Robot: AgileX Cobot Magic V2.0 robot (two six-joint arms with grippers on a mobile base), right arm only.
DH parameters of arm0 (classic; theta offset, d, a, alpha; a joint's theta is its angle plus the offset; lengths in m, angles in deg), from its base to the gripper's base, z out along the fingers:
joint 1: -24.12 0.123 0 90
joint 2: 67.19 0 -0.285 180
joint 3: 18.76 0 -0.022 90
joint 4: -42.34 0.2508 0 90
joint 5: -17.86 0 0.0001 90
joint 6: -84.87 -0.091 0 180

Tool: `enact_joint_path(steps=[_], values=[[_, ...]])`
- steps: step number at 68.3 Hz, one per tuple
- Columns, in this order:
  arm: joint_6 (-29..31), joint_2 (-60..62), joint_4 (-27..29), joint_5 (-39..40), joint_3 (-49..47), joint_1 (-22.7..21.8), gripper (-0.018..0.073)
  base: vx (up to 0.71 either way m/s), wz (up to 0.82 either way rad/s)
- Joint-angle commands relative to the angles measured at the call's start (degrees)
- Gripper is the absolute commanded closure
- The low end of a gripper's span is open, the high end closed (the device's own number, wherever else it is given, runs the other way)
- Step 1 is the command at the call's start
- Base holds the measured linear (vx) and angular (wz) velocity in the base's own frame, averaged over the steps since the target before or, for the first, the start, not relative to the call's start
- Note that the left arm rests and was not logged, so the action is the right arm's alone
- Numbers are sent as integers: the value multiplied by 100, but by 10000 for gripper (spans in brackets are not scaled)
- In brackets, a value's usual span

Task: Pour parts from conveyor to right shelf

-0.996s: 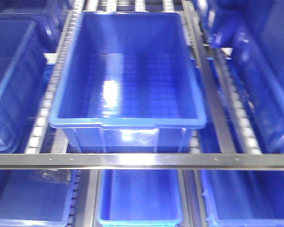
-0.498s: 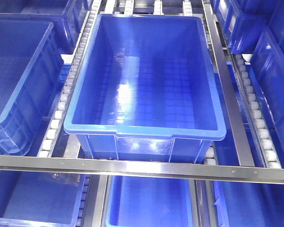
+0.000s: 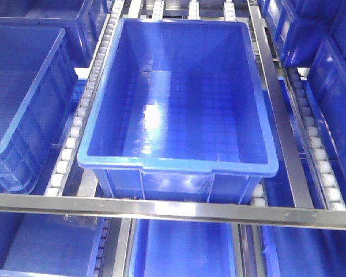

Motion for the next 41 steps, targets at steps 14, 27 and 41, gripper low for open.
enact_joint_path(steps=[14,27,41], values=[[46,-68,33,462,-159,-34,565,12,2],[46,-68,33,462,-159,-34,565,18,-2],[46,-68,33,462,-159,-34,565,21,-7]])
